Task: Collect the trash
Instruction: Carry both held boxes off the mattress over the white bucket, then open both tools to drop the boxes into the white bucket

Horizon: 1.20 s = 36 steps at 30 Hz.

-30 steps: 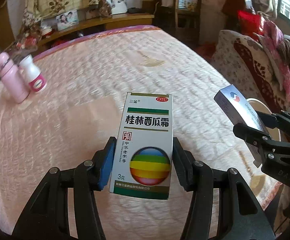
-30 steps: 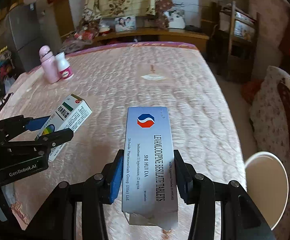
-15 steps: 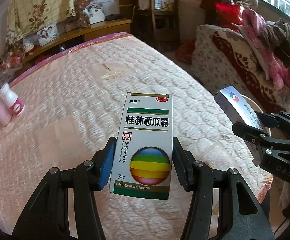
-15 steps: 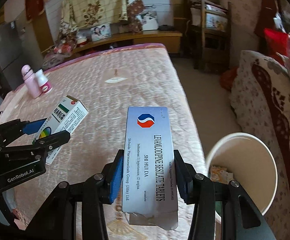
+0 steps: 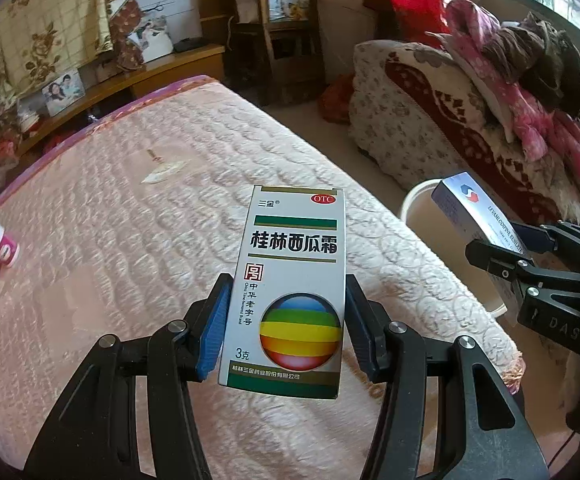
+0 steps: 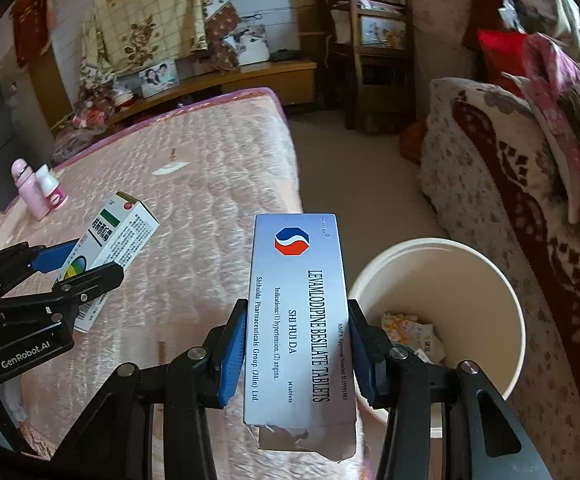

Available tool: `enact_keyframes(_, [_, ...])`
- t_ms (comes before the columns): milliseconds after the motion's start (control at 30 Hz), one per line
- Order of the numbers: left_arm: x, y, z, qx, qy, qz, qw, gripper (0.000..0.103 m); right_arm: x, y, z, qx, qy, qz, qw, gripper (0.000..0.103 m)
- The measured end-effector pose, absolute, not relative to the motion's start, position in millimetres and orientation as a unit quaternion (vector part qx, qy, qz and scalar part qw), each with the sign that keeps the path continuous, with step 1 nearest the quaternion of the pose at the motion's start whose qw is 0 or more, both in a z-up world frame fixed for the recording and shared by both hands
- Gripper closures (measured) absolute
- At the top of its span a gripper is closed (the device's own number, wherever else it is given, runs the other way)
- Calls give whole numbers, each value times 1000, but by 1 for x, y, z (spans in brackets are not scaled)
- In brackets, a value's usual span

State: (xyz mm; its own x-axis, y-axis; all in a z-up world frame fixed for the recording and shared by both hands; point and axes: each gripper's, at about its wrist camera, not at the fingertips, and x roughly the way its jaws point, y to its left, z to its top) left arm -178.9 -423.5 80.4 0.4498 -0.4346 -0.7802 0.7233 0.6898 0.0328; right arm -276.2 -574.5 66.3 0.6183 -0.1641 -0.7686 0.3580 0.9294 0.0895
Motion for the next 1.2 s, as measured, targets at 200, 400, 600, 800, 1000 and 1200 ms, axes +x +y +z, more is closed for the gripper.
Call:
enact_keyframes(200, [-188, -448, 77, 195, 391, -365, 822, 51, -288, -593, 64, 124, 412, -166, 888, 58])
enact_keyframes(400, [-197, -474, 73, 199, 395, -388, 809, 51, -302, -614, 60, 134, 412, -189, 881, 58])
enact_keyframes(600, [-205, -505, 70, 200, 402, -412, 793, 51, -319, -640, 52, 147, 415, -219, 871, 58])
enact_keyframes(800, [-205, -528, 68, 190, 417, -428, 779, 51, -332, -660, 44, 160, 419, -242, 860, 58])
enact_keyframes(1000, [-206, -546, 63, 180, 432, -441, 766, 51, -338, -677, 37, 170, 421, -257, 853, 58])
enact_keyframes(1200, [-207, -560, 59, 171, 444, -447, 758, 51, -340, -689, 30, 177, 422, -267, 848, 58])
